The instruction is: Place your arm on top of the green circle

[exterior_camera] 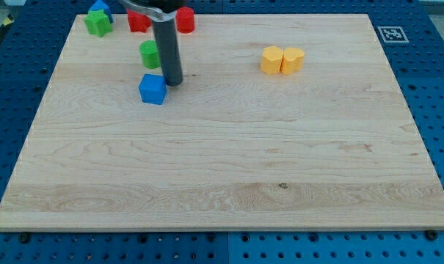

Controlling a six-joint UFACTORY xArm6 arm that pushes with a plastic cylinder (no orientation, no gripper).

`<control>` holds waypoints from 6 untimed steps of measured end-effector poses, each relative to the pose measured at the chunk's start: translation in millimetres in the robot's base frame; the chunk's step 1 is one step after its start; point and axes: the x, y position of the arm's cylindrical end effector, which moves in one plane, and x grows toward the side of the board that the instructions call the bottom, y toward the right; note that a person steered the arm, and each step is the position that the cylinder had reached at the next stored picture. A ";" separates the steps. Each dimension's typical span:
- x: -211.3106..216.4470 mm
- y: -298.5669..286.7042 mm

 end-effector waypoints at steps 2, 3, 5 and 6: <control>-19.0 41.5; -61.5 41.6; -117.6 3.4; -116.3 -41.1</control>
